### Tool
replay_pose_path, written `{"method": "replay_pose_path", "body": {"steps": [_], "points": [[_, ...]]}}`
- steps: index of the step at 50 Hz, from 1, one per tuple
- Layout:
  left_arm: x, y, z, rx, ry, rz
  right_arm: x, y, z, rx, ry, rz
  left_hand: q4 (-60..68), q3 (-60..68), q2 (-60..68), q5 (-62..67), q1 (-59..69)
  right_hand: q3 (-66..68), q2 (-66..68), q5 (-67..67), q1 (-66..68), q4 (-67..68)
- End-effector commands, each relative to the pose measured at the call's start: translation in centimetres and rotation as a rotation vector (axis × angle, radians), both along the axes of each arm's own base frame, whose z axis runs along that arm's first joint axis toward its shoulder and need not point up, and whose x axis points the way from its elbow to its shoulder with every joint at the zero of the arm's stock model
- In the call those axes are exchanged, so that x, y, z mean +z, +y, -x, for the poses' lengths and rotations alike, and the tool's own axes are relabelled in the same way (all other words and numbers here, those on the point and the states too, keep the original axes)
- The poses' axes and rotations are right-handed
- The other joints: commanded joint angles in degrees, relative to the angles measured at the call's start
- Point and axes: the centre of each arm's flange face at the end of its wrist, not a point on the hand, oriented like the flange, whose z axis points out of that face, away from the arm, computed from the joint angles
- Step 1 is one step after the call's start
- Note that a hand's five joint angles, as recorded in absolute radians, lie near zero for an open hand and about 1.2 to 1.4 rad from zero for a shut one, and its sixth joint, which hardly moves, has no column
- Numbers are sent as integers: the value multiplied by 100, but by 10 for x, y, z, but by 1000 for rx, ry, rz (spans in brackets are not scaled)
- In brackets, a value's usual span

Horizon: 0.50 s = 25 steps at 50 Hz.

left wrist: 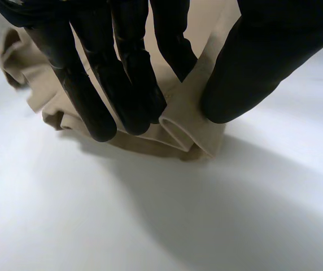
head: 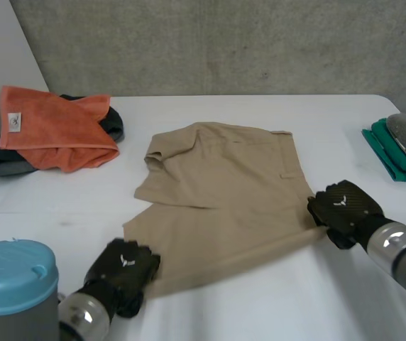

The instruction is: Fold the laundry.

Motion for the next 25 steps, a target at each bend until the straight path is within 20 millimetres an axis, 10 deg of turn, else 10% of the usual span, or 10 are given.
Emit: {"method": "replay_pose_path", "body": {"steps": [1,8,16,20,25], "points": [[24,46,-13,-112,-84,-232,24,52,19,52,186,-288,1149,1197,1163,1379,1366,1214,1390,1432,2038,1164],[44,28,4,-149,0,-151,31,41,19,53,193,-268,1149,1197,1163,1379,1366,1214,1390,1432,2038,1164],[51,-49,35,-51,143,169,22,0,3,8,94,-183,1149,1197,1163,1379,1366,1214,1390,1432,2038,1164],[76,-93,54,-16,227,377,47,-31,-19,-27,29,-17,1149,1197,1163,1379,1366,1214,1390,1432,2038,1164],[148,-153,65,41,392,724,135,-83,-55,-96,-237,392,1149,1197,1163,1379,1366,1214,1390,1432,2038,1164]]}}
